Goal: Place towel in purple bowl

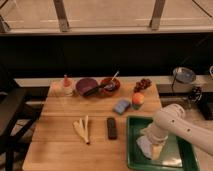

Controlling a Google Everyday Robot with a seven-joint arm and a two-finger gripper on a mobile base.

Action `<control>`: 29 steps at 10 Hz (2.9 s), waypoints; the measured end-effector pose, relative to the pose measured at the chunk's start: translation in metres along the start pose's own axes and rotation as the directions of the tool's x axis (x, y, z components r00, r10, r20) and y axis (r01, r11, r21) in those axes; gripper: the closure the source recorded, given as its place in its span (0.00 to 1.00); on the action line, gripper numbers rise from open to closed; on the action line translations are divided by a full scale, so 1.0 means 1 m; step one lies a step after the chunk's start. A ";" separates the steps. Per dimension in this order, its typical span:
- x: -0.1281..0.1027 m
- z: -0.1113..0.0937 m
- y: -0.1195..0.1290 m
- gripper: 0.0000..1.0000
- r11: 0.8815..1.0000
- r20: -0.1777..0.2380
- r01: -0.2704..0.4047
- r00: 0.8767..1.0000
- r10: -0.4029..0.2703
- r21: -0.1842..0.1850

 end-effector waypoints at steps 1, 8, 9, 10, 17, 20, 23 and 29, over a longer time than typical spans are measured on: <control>0.001 0.005 0.000 0.20 1.000 0.010 -0.011 1.000 0.011 -0.005; 0.001 0.018 0.001 0.70 1.000 0.037 -0.023 0.999 0.024 -0.020; 0.000 0.016 0.000 0.80 1.000 0.037 -0.021 0.999 0.022 -0.019; 0.000 0.014 -0.002 0.87 1.000 0.037 -0.020 0.999 0.021 -0.018; 0.007 -0.032 -0.014 1.00 0.999 0.011 -0.002 1.000 0.002 0.050; 0.006 -0.109 -0.032 1.00 0.994 -0.023 0.028 0.999 -0.025 0.110; -0.004 -0.184 -0.069 1.00 0.982 -0.060 0.086 0.995 -0.077 0.169; -0.052 -0.236 -0.175 1.00 0.948 -0.018 0.228 0.973 -0.230 0.220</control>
